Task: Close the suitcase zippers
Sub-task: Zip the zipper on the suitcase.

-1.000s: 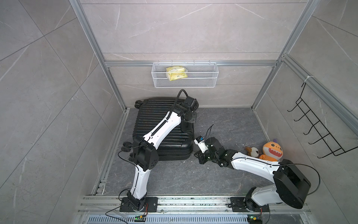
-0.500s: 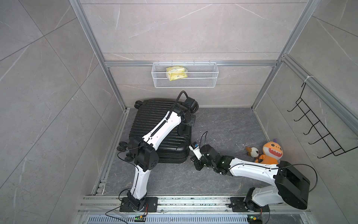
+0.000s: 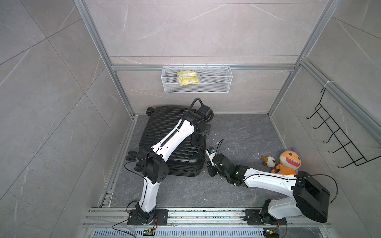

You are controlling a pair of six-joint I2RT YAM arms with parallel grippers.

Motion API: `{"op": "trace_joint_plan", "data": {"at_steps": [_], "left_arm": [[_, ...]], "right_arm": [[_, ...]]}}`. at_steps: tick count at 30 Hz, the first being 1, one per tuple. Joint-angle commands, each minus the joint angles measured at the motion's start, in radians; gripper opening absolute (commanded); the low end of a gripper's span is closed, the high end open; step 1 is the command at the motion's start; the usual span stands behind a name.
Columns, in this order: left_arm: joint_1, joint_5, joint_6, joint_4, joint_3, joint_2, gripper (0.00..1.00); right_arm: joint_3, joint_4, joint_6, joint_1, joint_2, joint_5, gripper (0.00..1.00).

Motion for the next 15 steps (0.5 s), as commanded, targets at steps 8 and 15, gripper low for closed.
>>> {"op": "trace_joint_plan", "data": {"at_steps": [8,15], "left_arm": [[0.010,0.229,0.164,-0.166,-0.235,-0.285,0.00],[0.009,0.306,0.198,-0.143,-0.363,-0.371,0.00]], "right_arm": [[0.043,0.012,-0.018,-0.283,0.127,-0.074,0.00],[0.189,-0.066,-0.023,-0.409,0.226,-0.107,0.00]]}}
